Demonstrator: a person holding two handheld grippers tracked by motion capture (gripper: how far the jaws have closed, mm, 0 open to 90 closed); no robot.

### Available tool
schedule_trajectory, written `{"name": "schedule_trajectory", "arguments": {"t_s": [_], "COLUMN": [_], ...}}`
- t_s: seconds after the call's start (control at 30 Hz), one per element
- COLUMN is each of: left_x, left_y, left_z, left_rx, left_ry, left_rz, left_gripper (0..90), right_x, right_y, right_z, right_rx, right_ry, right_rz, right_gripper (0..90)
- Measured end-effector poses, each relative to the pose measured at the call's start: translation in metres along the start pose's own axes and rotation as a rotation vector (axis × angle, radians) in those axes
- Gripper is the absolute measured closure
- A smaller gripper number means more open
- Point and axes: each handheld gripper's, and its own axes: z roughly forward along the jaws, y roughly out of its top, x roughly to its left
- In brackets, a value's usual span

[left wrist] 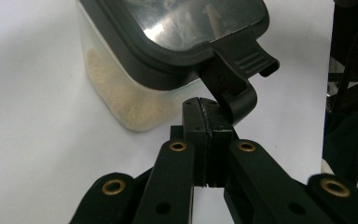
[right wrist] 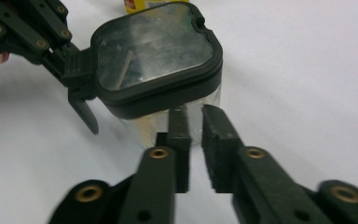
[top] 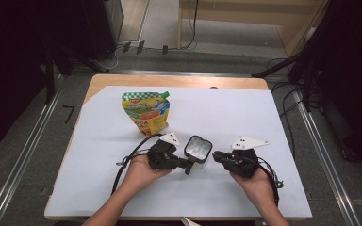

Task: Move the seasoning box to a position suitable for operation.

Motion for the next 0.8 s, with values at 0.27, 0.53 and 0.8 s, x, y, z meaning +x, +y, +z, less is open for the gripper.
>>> {"name": "schedule_trajectory", "arguments": {"t_s": [0.27,0.53,0.8], "left_x": [-0.010,-0.015,-0.020], "left_y": [0.000,0.003,0.005], "left_z": [-0.001,0.006,0.014], "left_rx": [-0.007,-0.036,-0.051], "left_ry": [0.006,-0.010,-0.035], "left_rz": [0.023,0.021,0.008], "left_gripper": [90.0,90.0,88.3], "right_x": [0.003,0.000,-0.007], "right_y": [0.003,0.004,0.003], "right_z": [0.007,0.012,0.017], "right_rx": [0.019,0.006,0.003], "right_ry": [-0.004,-0.037,-0.036], "right_rz": [0.016,0.040,0.048], "right_gripper": [90.0,90.0,90.0]}}
